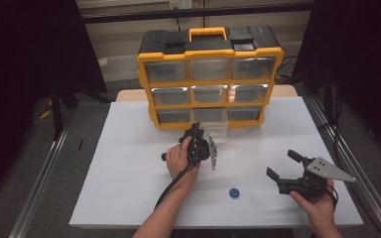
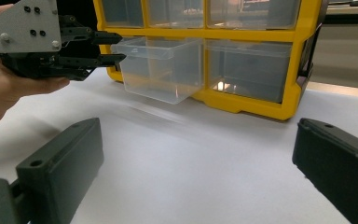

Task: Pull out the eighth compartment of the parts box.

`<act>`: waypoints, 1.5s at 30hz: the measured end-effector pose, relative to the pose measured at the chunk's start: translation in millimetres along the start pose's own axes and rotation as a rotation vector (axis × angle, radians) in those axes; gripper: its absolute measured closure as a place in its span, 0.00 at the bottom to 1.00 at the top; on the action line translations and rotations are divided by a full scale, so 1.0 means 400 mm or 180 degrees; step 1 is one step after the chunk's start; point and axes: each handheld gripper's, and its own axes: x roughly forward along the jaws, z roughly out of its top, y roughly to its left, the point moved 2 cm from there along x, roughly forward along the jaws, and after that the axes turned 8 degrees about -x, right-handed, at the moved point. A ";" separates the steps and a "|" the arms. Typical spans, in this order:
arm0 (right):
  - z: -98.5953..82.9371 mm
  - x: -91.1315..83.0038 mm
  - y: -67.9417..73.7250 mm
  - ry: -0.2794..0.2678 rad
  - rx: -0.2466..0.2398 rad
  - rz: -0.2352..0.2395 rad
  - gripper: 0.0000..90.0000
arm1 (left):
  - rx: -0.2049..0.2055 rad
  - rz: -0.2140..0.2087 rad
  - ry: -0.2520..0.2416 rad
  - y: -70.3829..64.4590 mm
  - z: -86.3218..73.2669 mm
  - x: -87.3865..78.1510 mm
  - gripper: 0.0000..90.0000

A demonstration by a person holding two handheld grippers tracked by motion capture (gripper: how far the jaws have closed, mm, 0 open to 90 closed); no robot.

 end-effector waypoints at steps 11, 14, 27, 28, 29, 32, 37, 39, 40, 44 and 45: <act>0.001 -0.001 0.002 0.0005 0.0017 -0.0003 0.02 | -0.0083 -0.0034 -0.0065 -0.008 0.005 -0.003 0.74; 0.001 -0.001 0.002 0.0001 0.0000 -0.0004 0.02 | -0.0079 -0.0041 -0.0061 -0.008 0.004 -0.004 0.74; 0.001 0.000 0.003 0.0002 -0.0014 0.0005 0.02 | -0.0042 -0.0033 -0.0048 -0.004 -0.002 -0.016 0.74; 0.001 0.000 0.003 0.0005 -0.0014 0.0014 0.02 | -0.0042 -0.0032 -0.0052 -0.004 -0.002 -0.017 0.74; 0.001 0.000 0.003 0.0007 -0.0017 0.0021 0.02 | -0.0049 -0.0039 -0.0051 -0.005 -0.002 -0.018 0.74; 0.001 0.001 0.004 0.0004 -0.0021 0.0020 0.02 | -0.0084 -0.0044 -0.0077 -0.008 -0.002 -0.017 0.74; 0.001 0.000 0.004 0.0007 -0.0008 0.0013 0.02 | -0.0027 -0.0043 -0.0091 -0.006 0.000 -0.018 0.74; 0.001 0.000 0.003 0.0008 -0.0017 0.0021 0.02 | -0.0056 -0.0041 -0.0057 -0.008 -0.001 -0.020 0.74; 0.001 0.000 0.003 0.0006 -0.0021 0.0022 0.02 | -0.0055 -0.0041 -0.0058 -0.008 0.000 -0.020 0.74; 0.001 0.001 0.004 0.0011 -0.0018 0.0030 0.02 | -0.0040 -0.0049 -0.0113 -0.008 0.003 -0.019 0.74; 0.001 0.001 0.004 0.0013 -0.0019 0.0028 0.02 | -0.0060 -0.0046 -0.0129 -0.010 0.003 -0.018 0.73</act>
